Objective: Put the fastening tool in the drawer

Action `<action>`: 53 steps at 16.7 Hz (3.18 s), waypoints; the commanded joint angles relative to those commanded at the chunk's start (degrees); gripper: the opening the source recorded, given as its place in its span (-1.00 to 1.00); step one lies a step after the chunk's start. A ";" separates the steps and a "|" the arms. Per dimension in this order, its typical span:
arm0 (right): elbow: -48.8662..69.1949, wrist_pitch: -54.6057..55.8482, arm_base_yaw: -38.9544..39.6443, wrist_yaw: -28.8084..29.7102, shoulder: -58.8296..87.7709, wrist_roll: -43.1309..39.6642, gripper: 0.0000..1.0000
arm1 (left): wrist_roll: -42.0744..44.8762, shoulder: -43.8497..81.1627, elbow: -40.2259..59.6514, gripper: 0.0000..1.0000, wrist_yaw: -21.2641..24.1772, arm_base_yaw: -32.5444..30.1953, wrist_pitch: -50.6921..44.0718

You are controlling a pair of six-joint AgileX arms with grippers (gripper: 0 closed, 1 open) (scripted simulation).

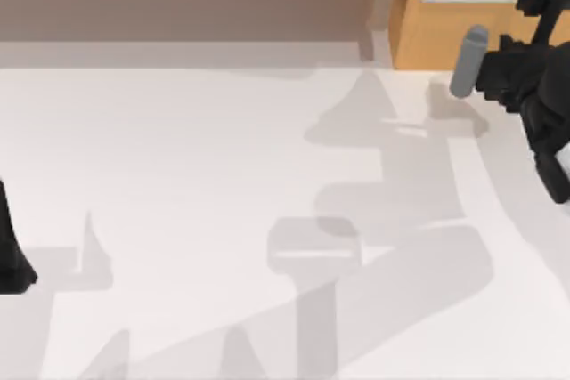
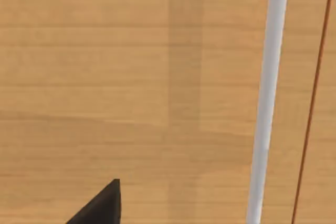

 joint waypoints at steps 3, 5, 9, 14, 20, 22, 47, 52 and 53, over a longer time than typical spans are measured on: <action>3.49 -1.81 -0.22 -0.29 1.61 -0.06 1.00 | 0.00 0.00 0.00 1.00 0.00 0.00 0.00; 5.56 -2.92 -0.39 -0.44 2.56 -0.06 1.00 | 0.00 0.00 0.00 1.00 0.00 0.00 0.00; 6.05 -3.19 -0.43 -0.48 2.78 -0.07 1.00 | 0.00 0.00 0.00 1.00 0.00 0.00 0.00; 6.05 -3.19 -0.43 -0.48 2.78 -0.07 0.25 | 0.00 0.00 0.00 1.00 0.00 0.00 0.00; 6.05 -3.19 -0.43 -0.48 2.78 -0.07 -0.66 | 0.00 0.00 0.00 1.00 0.00 0.00 0.00; 6.05 -3.19 -0.43 -0.48 2.78 -0.07 -0.96 | 0.00 0.00 0.00 1.00 0.00 0.00 0.00; -11.15 6.60 1.93 1.89 -4.84 0.25 -1.00 | 0.00 0.00 0.00 1.00 0.00 0.00 0.00; -21.62 11.80 3.62 3.16 -7.72 0.32 -1.00 | 0.00 0.00 0.00 1.00 0.00 0.00 0.00; -23.42 13.19 3.94 3.44 -8.41 0.29 -1.00 | 0.00 0.00 0.00 1.00 0.00 0.00 0.00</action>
